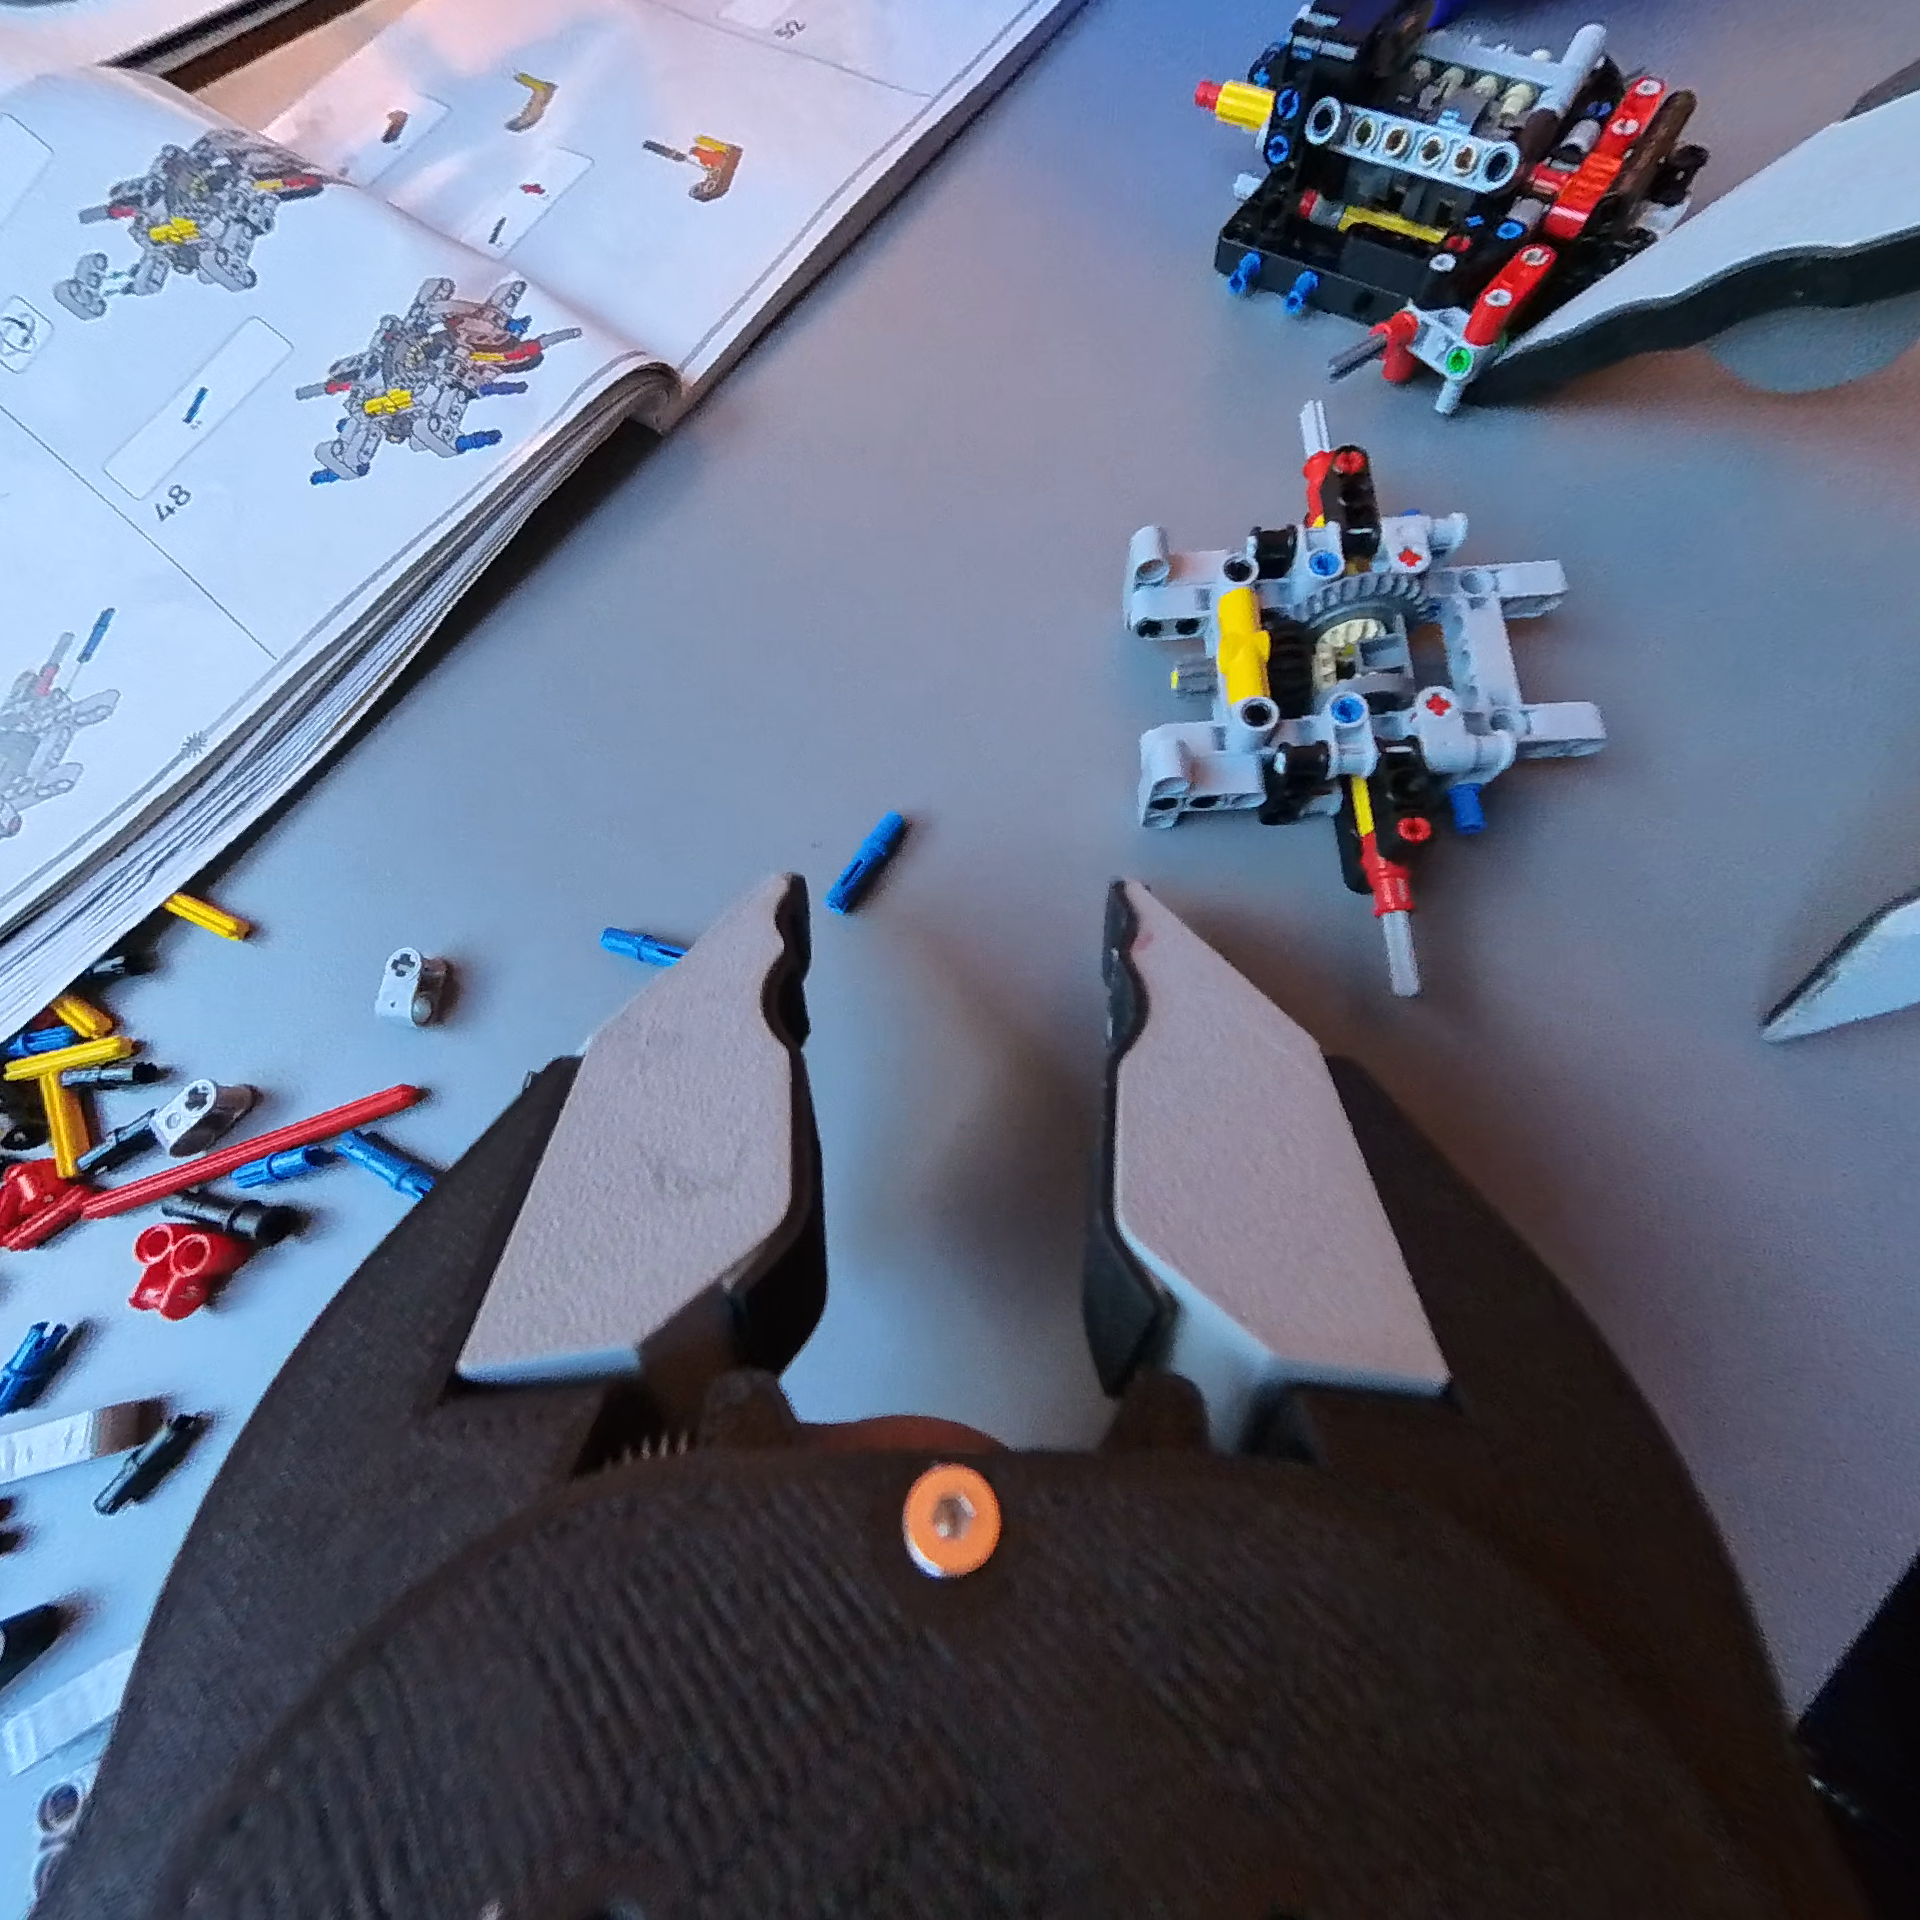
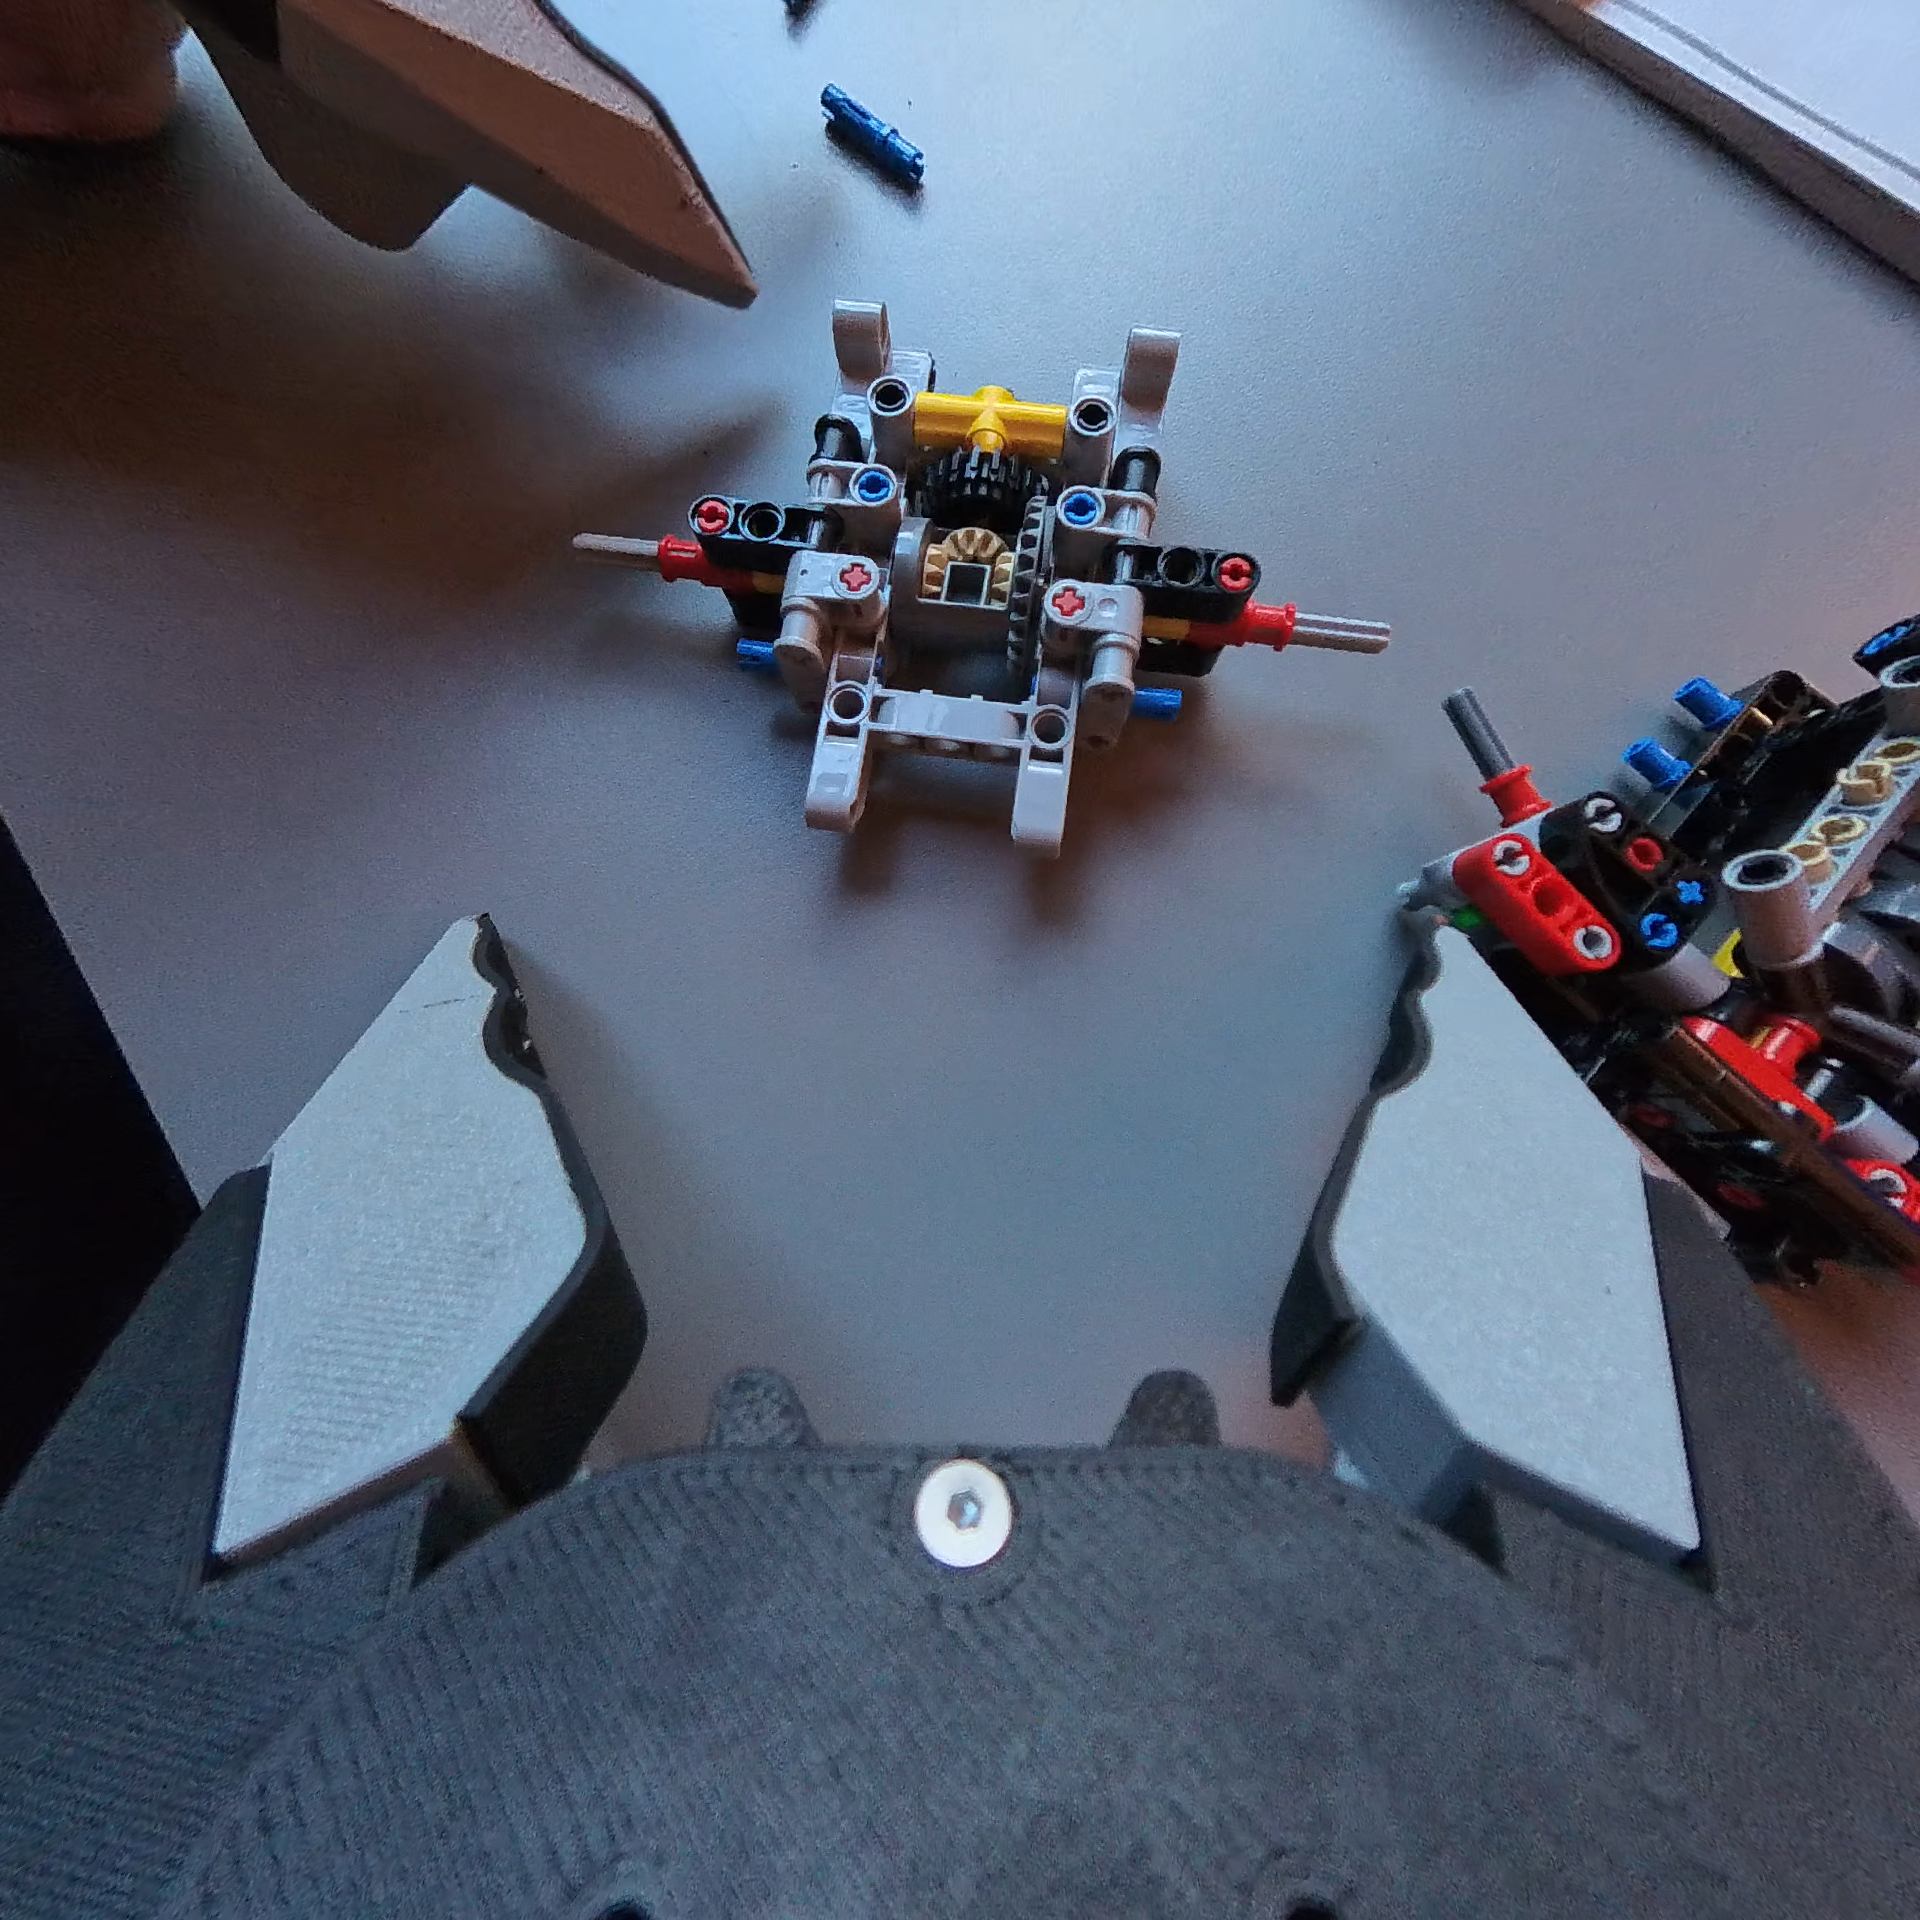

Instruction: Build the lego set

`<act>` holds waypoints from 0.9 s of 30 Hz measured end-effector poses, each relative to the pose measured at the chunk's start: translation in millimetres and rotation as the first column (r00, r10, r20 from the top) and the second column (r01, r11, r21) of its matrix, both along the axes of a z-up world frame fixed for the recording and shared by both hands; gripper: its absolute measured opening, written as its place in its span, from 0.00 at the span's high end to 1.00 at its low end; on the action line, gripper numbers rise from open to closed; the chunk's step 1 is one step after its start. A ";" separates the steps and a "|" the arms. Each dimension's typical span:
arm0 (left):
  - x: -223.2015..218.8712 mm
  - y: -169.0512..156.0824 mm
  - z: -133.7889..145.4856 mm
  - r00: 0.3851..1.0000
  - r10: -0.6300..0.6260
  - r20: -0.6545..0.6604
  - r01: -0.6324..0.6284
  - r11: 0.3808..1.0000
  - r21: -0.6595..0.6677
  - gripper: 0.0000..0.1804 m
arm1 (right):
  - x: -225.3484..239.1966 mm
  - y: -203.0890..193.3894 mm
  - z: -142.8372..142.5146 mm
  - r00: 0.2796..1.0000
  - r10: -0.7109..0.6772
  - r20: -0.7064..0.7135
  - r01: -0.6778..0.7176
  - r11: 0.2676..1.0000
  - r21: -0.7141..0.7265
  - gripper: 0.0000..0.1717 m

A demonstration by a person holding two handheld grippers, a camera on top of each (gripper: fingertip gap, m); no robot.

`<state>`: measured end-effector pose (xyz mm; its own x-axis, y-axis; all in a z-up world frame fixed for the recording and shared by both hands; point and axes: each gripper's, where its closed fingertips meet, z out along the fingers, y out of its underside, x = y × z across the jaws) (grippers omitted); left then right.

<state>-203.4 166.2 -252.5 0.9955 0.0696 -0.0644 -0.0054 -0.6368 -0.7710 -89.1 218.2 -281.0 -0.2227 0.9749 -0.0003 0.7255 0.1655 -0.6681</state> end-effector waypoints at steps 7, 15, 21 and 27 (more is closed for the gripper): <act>-2.0 -4.8 -0.5 1.000 0.003 0.026 -0.003 1.000 0.000 0.70 | 0.2 0.0 0.1 1.000 0.000 0.000 0.000 1.000 0.000 0.08; -3.1 -7.2 -1.6 0.999 -0.003 0.043 0.003 1.000 -0.005 0.70 | 0.3 -0.1 0.3 1.000 0.000 0.000 0.000 1.000 0.000 0.08; -5.1 -11.0 -0.3 0.999 -0.019 0.049 0.019 1.000 0.003 0.69 | 0.4 -0.1 0.4 1.000 0.000 0.000 0.000 1.000 0.000 0.08; -3.9 -10.7 1.0 0.997 -0.037 0.066 0.036 0.999 0.013 0.69 | 0.5 -0.2 0.5 1.000 0.000 0.000 0.000 1.000 0.000 0.08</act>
<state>-207.3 155.5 -251.5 0.9994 0.0331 0.0022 0.0225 -0.6277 -0.7782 -88.7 217.9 -280.5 -0.2227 0.9749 -0.0005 0.7253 0.1653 -0.6683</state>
